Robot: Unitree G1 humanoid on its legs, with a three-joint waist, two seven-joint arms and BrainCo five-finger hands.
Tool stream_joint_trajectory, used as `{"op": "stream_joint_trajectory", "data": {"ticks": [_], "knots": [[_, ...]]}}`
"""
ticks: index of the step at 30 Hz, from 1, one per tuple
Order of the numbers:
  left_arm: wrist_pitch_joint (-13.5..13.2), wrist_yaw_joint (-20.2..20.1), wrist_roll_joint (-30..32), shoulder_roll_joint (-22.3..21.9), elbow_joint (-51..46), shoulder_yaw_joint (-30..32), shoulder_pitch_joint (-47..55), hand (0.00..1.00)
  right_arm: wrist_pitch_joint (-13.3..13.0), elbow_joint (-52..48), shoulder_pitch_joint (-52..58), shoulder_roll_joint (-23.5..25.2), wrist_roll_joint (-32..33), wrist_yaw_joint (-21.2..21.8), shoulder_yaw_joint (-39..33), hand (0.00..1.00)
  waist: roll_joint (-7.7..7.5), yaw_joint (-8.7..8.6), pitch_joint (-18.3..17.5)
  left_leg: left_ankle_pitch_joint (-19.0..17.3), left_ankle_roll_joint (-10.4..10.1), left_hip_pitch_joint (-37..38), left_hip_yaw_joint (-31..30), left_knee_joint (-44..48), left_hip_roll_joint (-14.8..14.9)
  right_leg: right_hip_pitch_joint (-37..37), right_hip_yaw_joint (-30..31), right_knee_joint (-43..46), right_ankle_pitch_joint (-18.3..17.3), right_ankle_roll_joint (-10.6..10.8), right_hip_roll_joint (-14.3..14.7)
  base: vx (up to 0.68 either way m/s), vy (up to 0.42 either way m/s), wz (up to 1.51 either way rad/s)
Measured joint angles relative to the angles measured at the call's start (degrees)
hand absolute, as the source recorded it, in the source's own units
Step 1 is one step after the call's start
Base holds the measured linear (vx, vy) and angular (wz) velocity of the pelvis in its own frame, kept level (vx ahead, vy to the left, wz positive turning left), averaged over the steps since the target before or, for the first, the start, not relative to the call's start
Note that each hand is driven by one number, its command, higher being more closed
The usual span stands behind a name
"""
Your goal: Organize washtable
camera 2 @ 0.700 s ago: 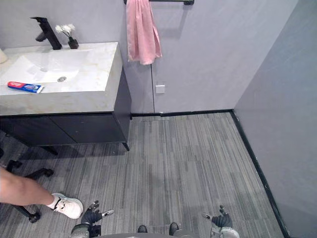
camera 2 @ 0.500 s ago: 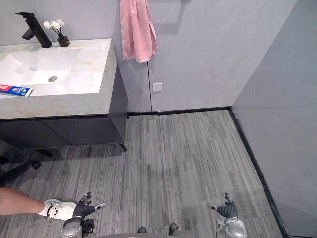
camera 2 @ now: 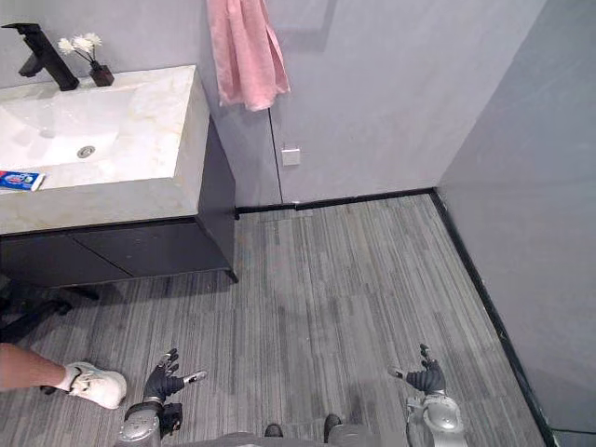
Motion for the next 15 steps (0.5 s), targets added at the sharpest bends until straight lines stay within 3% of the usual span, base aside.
{"op": "stream_joint_trajectory", "data": {"ticks": [2, 4, 5, 9, 10, 11, 12, 13, 14, 15], "knots": [[0.0, 0.1, -0.2, 0.0, -0.3, -0.2, 0.1, 0.00, 0.6, 0.0, 0.1, 0.0, 0.0, -0.6, 0.0, 0.00, -0.56, 0.08, 0.7, -2.5, 0.9, -0.2, 0.5, 2.8, -0.7, -3.7, 0.1, 9.6, -3.4, 1.7, -1.3, 0.02, 0.064, -0.19], [0.0, 0.3, -0.2, 0.3, -0.4, -0.5, 0.0, 0.00, 1.1, -0.1, 0.1, 0.2, 0.0, -0.8, 0.2, 0.00, -0.56, -0.08, 1.5, -4.9, 1.5, 1.3, 0.5, 3.6, -1.1, -9.4, -1.5, 23.1, -3.4, 1.8, -2.8, 0.11, 0.091, -0.12], [0.1, 0.3, -0.2, 0.9, -0.4, -0.9, -0.1, 0.00, 1.5, -0.1, 0.3, 0.3, 0.0, -0.7, 0.6, 0.00, -0.79, -0.35, 2.2, -5.6, 1.9, 3.3, 0.4, 3.5, -1.2, -11.8, -3.8, 29.0, -5.1, 1.6, -4.2, 0.17, 0.069, -0.06], [0.1, 0.5, -0.2, 2.3, -0.4, -1.8, -1.9, 0.00, 1.9, -0.6, -0.1, -0.3, 0.0, -0.7, 1.8, 0.00, 0.20, -1.97, 3.0, -7.0, 1.0, 7.1, -1.2, 2.9, 1.0, -17.6, -8.9, 25.0, -6.7, 1.0, -4.5, 0.38, -0.013, 0.23], [0.1, 0.8, -0.2, 2.1, -0.4, -1.9, -3.4, 0.00, 1.9, -1.7, -0.1, -0.7, 0.1, -0.7, 2.1, 0.00, 1.03, -2.55, 3.6, -7.1, 0.2, 8.2, -2.3, 1.9, 2.6, -19.9, -9.5, 20.6, -5.4, 0.1, -3.0, 0.46, -0.121, 0.49], [0.1, 1.2, -0.2, 2.0, -0.4, -1.9, -4.6, 0.00, 1.8, -2.5, -0.3, -1.2, 0.1, -0.7, 2.4, 0.00, 1.64, -3.12, 4.1, -7.0, -1.6, 9.4, -3.3, 1.1, 4.0, -21.8, -9.6, 15.0, -1.6, -0.6, -1.8, 0.48, -0.136, 0.49], [0.0, 1.2, -0.2, 2.0, -0.4, -1.9, -5.0, 0.00, 1.8, -2.8, -0.3, -1.3, 0.1, -0.7, 2.4, 0.00, 1.40, -3.22, 4.1, -7.0, -2.4, 9.9, -3.4, 1.0, 4.2, -22.2, -9.3, 11.6, 1.4, -0.7, -1.3, 0.56, -0.172, 0.46], [0.0, 1.3, -0.2, 2.3, -0.7, -1.9, -5.1, 0.00, 1.8, -3.2, 0.2, -1.4, 0.0, -0.7, 2.6, 0.00, 0.23, -3.23, 4.1, -7.6, -4.0, 11.9, -3.9, 1.3, 4.3, -21.9, -8.5, 6.7, 10.8, -2.7, -1.4, 0.61, -0.185, 0.21], [0.0, 1.4, -0.2, 1.6, -0.5, -1.9, -5.5, 0.00, 2.1, -3.1, -0.3, -2.0, 0.1, -0.7, 2.5, 0.00, 1.74, -3.13, 4.3, -7.6, -5.7, 12.4, -4.7, 3.3, 6.3, -22.2, -9.9, 10.8, 11.1, -5.7, -0.5, 0.61, -0.196, 0.20], [0.0, 1.2, -0.1, 1.7, -0.5, -2.0, -5.7, 0.00, 2.0, -3.5, -0.9, -1.8, 0.1, -0.7, 2.6, 0.00, 1.66, -3.24, 4.3, -6.3, -7.7, 11.2, -4.9, 5.9, 6.9, -22.1, -10.1, 11.9, 9.0, -6.0, -0.6, 0.58, -0.206, 0.10]]}}
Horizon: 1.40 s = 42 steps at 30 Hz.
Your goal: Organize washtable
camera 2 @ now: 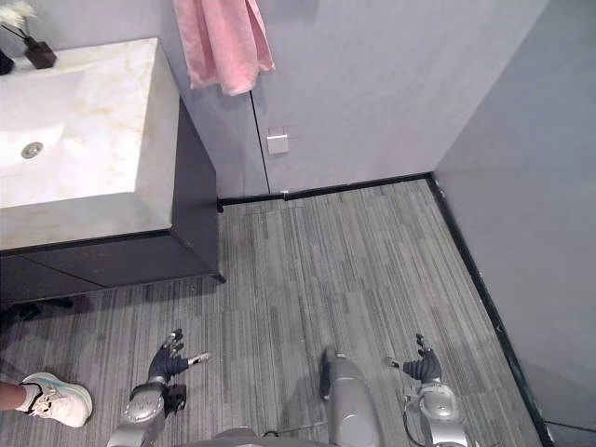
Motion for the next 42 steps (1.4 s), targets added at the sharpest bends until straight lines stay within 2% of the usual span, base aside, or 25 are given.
{"op": "stream_joint_trajectory", "data": {"ticks": [1, 2, 3, 5, 6, 10, 12, 13, 14, 15, 16, 18, 20, 21, 24, 26, 27, 28, 29, 30, 33, 36, 37, 40, 42], "knots": [[0.0, 0.0, 0.0, -0.5, -0.1, 0.0, -0.6, 0.00, -0.1, -0.8, -0.6, -0.1, 0.0, 0.1, 0.0, 0.00, -0.05, -0.05, 0.0, 4.0, -1.3, -2.6, -0.9, 6.7, 0.4, 1.3, -0.3, 0.5, -2.3, -0.5, 0.1, 0.58, -0.249, 0.15], [0.0, 0.0, 0.0, -0.9, -0.1, 0.0, -0.7, 0.00, -0.2, -0.9, -1.0, -0.2, 0.0, 0.1, 0.3, 0.00, -0.12, 0.00, 0.2, 9.2, 0.6, -5.3, -1.9, 13.9, 0.7, 3.5, -0.2, -0.4, -3.8, -0.8, 0.3, 0.73, -0.307, 0.09], [0.0, 0.0, -0.1, -1.6, -0.1, 0.0, -0.4, 0.00, -0.2, -0.6, -1.3, -0.2, 0.0, 0.1, 1.2, 0.00, -0.26, 0.31, 0.7, 14.7, 0.6, -9.2, -2.8, 25.5, 2.2, 8.9, 0.0, -3.8, -4.6, -1.1, 0.9, 0.62, -0.256, 0.06], [0.0, -0.2, -0.2, -2.0, -0.1, 0.0, 0.0, 0.00, -0.3, -0.5, -1.4, 0.3, 0.1, 0.1, 2.7, 0.00, -0.90, 0.40, 1.3, 11.8, 3.0, -13.6, -1.3, 38.7, 4.7, 16.7, 0.3, -8.7, -4.8, -1.4, 2.1, 0.56, -0.192, -0.04], [0.0, -0.2, -0.2, -2.3, -0.2, -0.1, 0.1, 0.00, -0.8, -0.5, -1.4, 1.2, 0.6, 0.0, 2.7, 0.00, -2.05, 1.66, 1.8, 8.9, 4.0, -17.1, 0.6, 43.9, 5.5, 23.3, 1.4, -13.0, -5.0, -1.6, 2.3, 0.58, -0.147, -0.26], [0.0, -0.1, -0.6, -3.0, -0.4, -0.1, -0.4, 0.00, -1.2, -0.2, -1.7, 1.9, 0.7, -0.2, 1.0, 0.00, -2.78, 3.51, 2.3, 5.3, 5.7, -28.6, 2.7, 32.1, 2.7, 31.2, 2.8, -19.3, -6.2, -0.8, 1.3, 0.43, -0.014, -0.20], [0.0, 0.2, -0.6, -4.0, -0.4, -0.1, -0.5, 0.00, -1.2, 0.1, -1.6, 1.9, 0.7, -0.4, 0.3, 0.00, -2.82, 3.53, 2.4, 6.5, 4.2, -30.5, 2.4, 16.8, -1.2, 34.1, 2.7, -20.8, -7.8, 0.9, -0.1, 0.41, 0.092, -0.04], [0.1, 0.4, -0.5, -4.7, -0.4, -0.1, 0.2, 0.00, -1.2, 1.1, -1.3, 1.7, 0.7, -0.8, -0.4, 0.00, -2.35, 3.62, 2.4, 9.7, 2.7, -30.5, 1.6, 6.1, -3.0, 35.6, 2.9, -21.5, -9.2, 2.1, -0.1, 0.45, 0.194, -0.29], [0.2, 0.7, -0.5, -4.9, -0.3, 0.0, 1.2, 0.00, -1.0, 1.8, -1.1, 1.6, 0.7, -1.4, -0.5, 0.00, -0.73, 3.89, 1.5, 15.0, 5.4, -30.7, 0.8, 2.8, -3.1, 37.0, 3.9, -21.0, -11.5, 3.4, 0.6, 0.37, 0.175, -0.43], [0.2, 1.2, -0.5, -4.9, -0.3, 0.3, 1.7, 0.00, -0.8, 2.1, -0.9, 1.9, 0.7, -1.4, -0.4, 0.00, -0.49, 4.25, 1.0, 17.7, 7.4, -30.4, 0.2, 3.9, -3.4, 37.5, 4.7, -20.0, -12.7, 4.1, 0.3, 0.41, 0.216, -0.44], [0.3, 1.8, -0.3, -4.7, -0.3, 1.2, 2.5, 0.00, -0.7, 2.0, 0.2, 2.9, 0.6, -1.3, -0.2, 0.00, -2.54, 4.66, -0.2, 15.6, 9.1, -30.4, 1.0, 5.9, -5.4, 37.0, 5.7, -16.9, -15.2, 5.7, -2.1, 0.54, 0.188, -0.17], [0.4, 2.6, 0.1, -5.3, -0.2, 1.4, 1.9, 0.00, -0.4, 2.3, 1.0, 2.9, 0.5, -1.3, -0.3, 0.00, -3.21, 4.55, -0.7, 13.1, 10.8, -29.3, 1.5, 6.2, -7.7, 32.7, 6.3, -5.6, -16.1, 7.2, -4.9, 0.63, 0.223, 0.06], [1.1, 2.8, 0.3, -4.7, 0.5, 1.6, 1.9, 0.00, 0.0, 4.0, 0.8, 4.1, 0.5, -1.3, -0.2, 0.00, -4.05, 4.00, -0.5, 10.5, 11.9, -23.7, 1.5, 4.3, -9.7, 24.6, 8.7, 16.7, -14.0, 11.8, -7.6, 0.54, 0.206, 0.18], [1.3, 2.6, 0.6, -4.4, 1.1, 0.6, 2.0, 0.00, 0.0, 4.2, 1.0, 4.8, 0.5, -1.2, 0.3, 0.00, -4.11, 3.72, -0.4, 9.5, 12.4, -19.3, 1.0, 3.0, -10.3, 22.2, 9.1, 23.1, -15.3, 10.5, -7.6, 0.58, 0.147, 0.26], [1.3, 2.7, 0.7, -4.4, 1.3, 0.6, 1.3, 0.00, -0.3, 3.9, 0.9, 5.5, 0.5, -1.1, 2.3, 0.00, -4.03, 3.41, -0.3, 9.4, 12.3, -12.5, -1.0, -0.3, -9.9, 17.6, 8.2, 19.9, -17.4, 7.3, -5.1, 0.42, 0.043, 0.34], [1.3, 2.7, 0.7, -4.4, 1.7, 0.6, 0.6, 0.00, -0.3, 3.9, 0.9, 5.6, 0.6, -1.1, 2.3, 0.00, -4.01, 3.39, -0.3, 9.5, 12.3, -11.1, -1.4, -0.8, -9.4, 15.5, 8.3, 15.1, -17.3, 7.1, -4.0, 0.32, -0.029, 0.41], [1.2, 2.7, 0.7, -4.5, 2.5, 0.6, 0.3, 0.00, -0.3, 4.1, 0.9, 5.6, 0.6, -1.2, 2.3, 0.00, -3.95, 3.37, -0.4, 9.0, 10.8, -9.6, -1.5, -1.6, -8.8, 14.0, 8.6, 7.7, -16.5, 7.1, -3.0, 0.42, -0.060, 0.43], [1.2, 2.6, 0.7, -4.1, 3.4, 0.6, 0.7, 0.00, -0.3, 4.2, 1.2, 6.1, 0.6, -1.2, 2.3, 0.00, -4.83, 3.42, -0.8, 8.0, 9.1, -8.1, -1.5, -2.5, -9.2, 14.4, 8.7, -2.8, -9.1, 5.6, -2.4, 0.36, -0.052, 0.50], [1.3, 2.5, 0.9, -3.9, 4.4, 0.7, 0.7, 0.00, -0.3, 4.6, 1.5, 6.7, 0.6, -1.2, 2.2, 0.00, -6.22, 3.33, -0.9, 7.1, 7.9, -7.0, -2.5, -2.7, -10.2, 14.1, 9.2, -4.9, -3.2, 4.1, -3.0, 0.44, -0.089, 0.42], [1.6, 2.5, 1.2, -4.7, 5.6, 0.7, 0.6, 0.00, -0.3, 5.7, 1.5, 6.6, 0.6, -1.2, 1.9, 0.00, -4.77, 3.26, -1.5, 7.0, 7.3, -6.6, -3.5, -2.9, -8.9, 14.7, 8.2, -4.7, -3.1, 3.7, -2.2, 0.30, -0.069, 0.28], [1.6, 2.5, 2.1, -6.3, 5.4, 0.8, 1.1, 0.00, -0.2, 5.9, 2.3, 7.4, 0.6, -1.2, 1.8, 0.00, -3.68, 3.43, -1.9, 7.0, 5.6, -6.5, -3.6, -2.0, -6.7, 17.2, 6.0, -7.5, -4.5, 2.5, -1.5, 0.34, -0.161, 0.26], [1.6, 2.4, 2.2, -7.9, 4.3, 0.8, 0.6, 0.00, -0.2, 5.6, 4.0, 8.4, 0.9, -1.2, 1.6, 0.00, -3.77, 3.53, -1.6, 6.5, 3.5, -11.1, -1.2, 13.0, -4.2, 22.9, 4.0, -10.5, -5.5, 1.8, -1.4, 0.23, -0.131, 0.34], [1.4, 2.4, 2.1, -8.4, 3.0, 0.8, 1.3, 0.00, -0.2, 5.5, 4.1, 8.5, 1.3, -1.3, 1.4, 0.00, -3.76, 3.80, -1.5, 4.4, 3.2, -13.0, 0.9, 17.6, -2.5, 25.5, 3.9, -11.8, -5.8, 1.4, -1.4, 0.19, -0.039, -0.01], [1.4, 2.5, 2.1, -8.5, 1.4, 0.7, 1.6, 0.00, -0.5, 3.6, 3.5, 8.5, 1.7, -1.4, 0.8, 0.00, -3.19, 3.79, -1.5, 4.0, 3.0, -14.8, 0.8, 9.8, -0.6, 27.1, 4.7, -12.4, -6.0, 1.6, -1.7, 0.11, 0.030, -0.15], [1.4, 2.5, 2.1, -8.6, 0.5, 0.5, 1.8, 0.00, -0.7, 3.7, 3.7, 7.3, 1.7, -1.4, 0.0, 0.00, -1.34, 3.61, -2.1, 10.0, 2.2, -14.9, -2.5, 0.5, -0.5, 26.9, 4.8, -12.4, -6.5, 2.8, -1.0, 0.07, 0.153, -0.13]]}}
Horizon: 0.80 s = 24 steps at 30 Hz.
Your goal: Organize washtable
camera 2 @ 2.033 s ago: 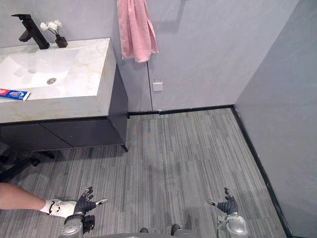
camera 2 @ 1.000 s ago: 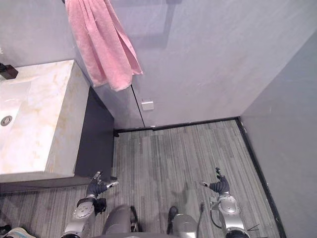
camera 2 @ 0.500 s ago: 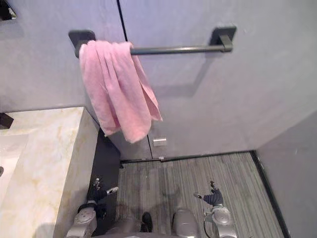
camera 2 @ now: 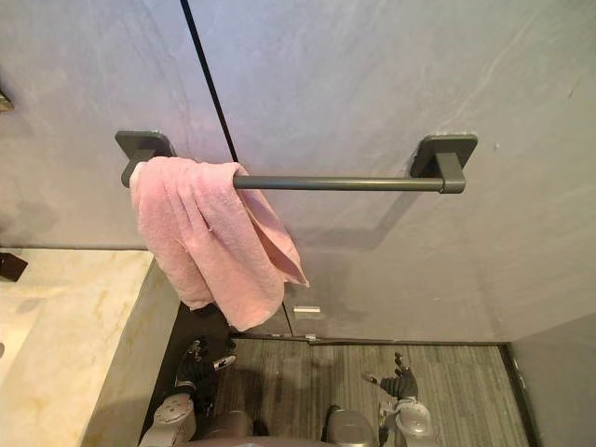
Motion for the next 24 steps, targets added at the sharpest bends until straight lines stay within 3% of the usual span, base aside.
{"op": "stream_joint_trajectory", "data": {"ticks": [1, 5, 9, 14, 24], "knots": [[0.0, 0.2, -0.2, 0.4, -0.5, 0.0, 0.0, 0.00, 0.0, 0.7, 0.2, 0.3, 0.0, -0.1, -0.2, 0.00, 0.12, 0.03, -0.4, 1.4, 0.3, 1.0, -0.1, -1.1, -0.5, 0.3, 1.2, -0.2, 0.0, 1.3, -0.5, 0.06, 0.155, -0.10], [-0.2, 0.2, -0.2, 1.7, -4.7, -0.3, 1.5, 0.00, -0.1, 0.6, 1.3, 0.5, -0.2, -0.2, -0.1, 0.00, -1.52, 0.12, -1.5, 3.5, 1.9, 2.5, 0.9, -6.2, -3.1, 0.3, 1.9, -2.3, 0.6, 2.8, -2.6, 0.03, 0.117, -0.06], [-0.2, 0.1, -0.1, 1.8, -13.2, -1.7, 4.0, 0.00, -0.1, 0.6, 2.0, 0.6, -0.2, -0.2, 0.0, 0.00, -1.71, -0.19, -1.6, 5.4, 2.8, 5.1, 0.9, -10.8, -4.8, 1.6, 1.9, -4.5, 1.3, 3.8, -3.4, 0.03, 0.049, 0.01], [-1.3, 0.0, 0.1, 2.0, -25.6, -2.9, 6.8, 0.00, -0.3, 0.6, 2.8, 0.9, -0.2, -0.2, 0.3, 0.00, -2.02, -0.05, -2.0, 5.5, 3.0, 5.6, -0.7, -11.5, -5.3, 3.5, 0.2, -6.2, 1.5, 4.0, -3.7, 0.04, 0.011, 0.18], [-2.9, 0.0, 4.6, 4.9, -31.6, -7.9, 5.7, 0.00, -1.4, 0.5, 2.2, 0.7, -1.1, 0.1, 0.8, 0.00, -2.07, -0.16, -2.4, 7.9, 2.7, 8.1, -1.3, -15.3, -5.3, 4.6, -0.4, -7.2, 2.1, 3.4, -3.0, -0.02, -0.009, 0.02]]}}
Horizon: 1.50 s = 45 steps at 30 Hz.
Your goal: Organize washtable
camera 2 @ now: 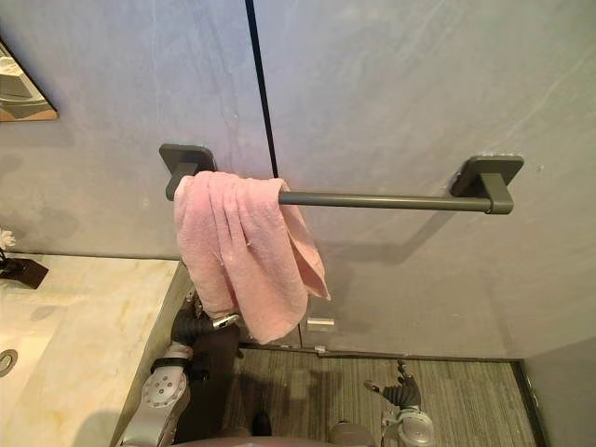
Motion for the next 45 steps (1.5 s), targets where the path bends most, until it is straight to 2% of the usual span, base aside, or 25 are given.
{"op": "stream_joint_trajectory", "data": {"ticks": [1, 2, 6, 10, 13, 18, 23, 26, 37, 41, 45], "knots": [[0.0, 0.0, 0.2, 0.2, 0.0, -0.5, -0.4, 0.00, 0.0, 0.0, 0.0, -0.2, 0.0, 0.1, 0.9, 0.00, -0.04, -0.13, 0.0, 0.0, 0.0, 0.4, 0.2, -0.1, 0.1, 0.3, 0.2, -0.3, 0.2, -0.1, 0.1, -0.06, -0.003, -0.10], [0.0, 0.0, 0.3, 0.8, 0.0, -1.6, -1.4, 1.00, 0.0, 0.0, 0.0, -0.3, 0.0, 0.1, 1.6, 0.00, -0.08, -0.15, -0.2, 0.0, 0.0, 0.6, 0.4, -0.1, 0.2, 0.8, 0.5, -1.1, 0.7, -0.1, 0.3, -0.04, -0.004, -0.12], [0.0, 0.2, 1.9, 1.0, 0.7, -2.4, -3.4, 1.00, 0.0, 0.0, -0.5, -0.5, -0.2, 0.1, 1.7, 0.00, 0.12, -0.46, -0.4, 0.5, 0.0, 0.8, 1.2, -0.8, 0.2, 0.7, 1.4, -2.4, 2.0, 0.0, 0.5, -0.06, -0.002, -0.13], [0.0, 1.5, 4.0, 2.1, 2.8, -3.2, -5.7, 1.00, 0.0, -2.1, -0.6, -0.8, -0.2, 0.0, 2.5, 0.00, 0.04, -1.57, -0.8, 1.5, 0.1, 1.2, 1.8, -2.1, 0.2, 0.7, 2.2, -3.8, 3.1, 0.2, 0.7, -0.05, -0.002, -0.11], [0.0, 2.6, 5.1, 2.6, 2.8, -3.2, -6.0, 1.00, -0.1, -8.9, -0.4, -1.2, -0.1, 0.0, 4.0, 0.00, 0.03, -2.19, -0.9, 1.5, 0.1, 1.5, 2.9, -2.6, 0.2, 0.6, 3.3, -5.0, 4.2, 0.2, 0.8, -0.04, 0.002, -0.22], [0.0, 2.8, 5.7, 2.9, 2.8, -3.2, -6.4, 1.00, -0.8, -20.7, -0.3, -1.6, 0.1, 0.0, 4.5, 0.00, -0.32, -2.13, -1.1, 1.5, 0.1, 1.5, 3.4, -3.1, 0.1, 0.5, 4.3, -6.0, 4.7, 0.5, 0.8, -0.02, 0.002, -0.08], [0.0, 3.8, 5.7, 3.2, 2.5, -3.2, -6.4, 1.00, -2.8, -31.4, -0.7, -2.1, 0.9, 0.8, 8.8, 0.00, -0.87, -1.80, -1.8, 1.5, 0.1, 1.5, 3.3, -3.1, 0.2, 0.7, 4.4, -6.7, 4.9, 0.4, 1.0, 0.01, -0.003, -0.01], [-0.1, 3.8, 5.7, 3.1, 1.9, -3.4, -6.3, 1.00, -3.9, -34.2, -1.4, -2.8, 2.3, 2.3, 10.8, 0.00, -0.91, -1.58, -1.8, 1.5, 0.1, 1.5, 3.2, -3.1, 0.2, 0.7, 4.6, -6.7, 4.9, 0.4, 0.9, 0.00, 0.000, 0.00], [-0.9, 3.8, 5.5, 1.8, 0.3, -6.2, -6.3, 1.00, -4.3, -36.7, -4.8, -4.2, 3.4, 2.7, 19.7, 0.00, -1.02, -1.20, -1.9, 1.6, 0.3, 1.3, 2.4, -3.0, 0.3, 0.9, 4.3, -6.3, 4.9, 0.4, 0.9, -0.03, -0.016, 0.02], [-0.9, 4.0, 5.0, 0.4, 0.3, -7.4, -6.3, 1.00, -4.3, -36.6, -6.9, -3.7, 3.5, 2.7, 22.6, 0.00, -1.08, -0.08, -2.1, 1.9, 0.5, 1.0, 1.6, -3.0, 0.2, 1.1, 3.5, -6.2, 4.9, 0.4, 0.7, -0.02, -0.018, 0.09], [-0.9, 4.1, 4.7, 0.3, 0.4, -8.6, -6.3, 1.00, -4.5, -36.1, -8.9, -3.3, 4.5, 2.7, 25.8, 0.00, -1.12, 0.05, -2.1, 2.4, 0.5, 0.4, 0.6, -3.2, 0.2, 1.0, 2.6, -6.2, 4.8, 0.4, 0.6, -0.03, -0.026, 0.14]]}}
